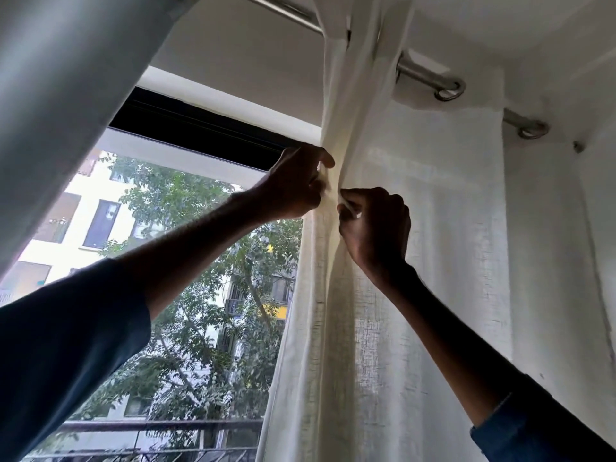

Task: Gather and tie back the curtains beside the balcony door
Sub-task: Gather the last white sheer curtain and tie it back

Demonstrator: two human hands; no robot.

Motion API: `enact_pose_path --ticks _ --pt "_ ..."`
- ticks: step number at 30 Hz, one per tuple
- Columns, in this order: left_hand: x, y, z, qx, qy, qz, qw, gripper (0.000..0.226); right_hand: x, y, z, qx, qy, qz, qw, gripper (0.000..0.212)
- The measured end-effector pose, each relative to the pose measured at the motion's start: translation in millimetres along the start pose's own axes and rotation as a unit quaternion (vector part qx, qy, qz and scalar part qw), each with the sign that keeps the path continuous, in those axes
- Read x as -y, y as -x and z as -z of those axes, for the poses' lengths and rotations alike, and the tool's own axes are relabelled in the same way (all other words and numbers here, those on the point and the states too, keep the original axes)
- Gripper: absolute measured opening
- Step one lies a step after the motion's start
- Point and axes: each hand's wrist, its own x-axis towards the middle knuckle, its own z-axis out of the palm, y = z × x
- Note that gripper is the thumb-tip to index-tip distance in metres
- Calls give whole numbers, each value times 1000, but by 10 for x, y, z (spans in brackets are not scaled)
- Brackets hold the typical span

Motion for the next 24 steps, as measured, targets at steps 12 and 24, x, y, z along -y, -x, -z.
enact_pose_path --ticks 12,24 --pt "-224 177 -172 21 60 9 998 55 -37 265 -86 -1 -77 5 997 21" --pt "-326 189 -356 -46 112 59 991 56 -99 348 -45 0 -84 32 996 20"
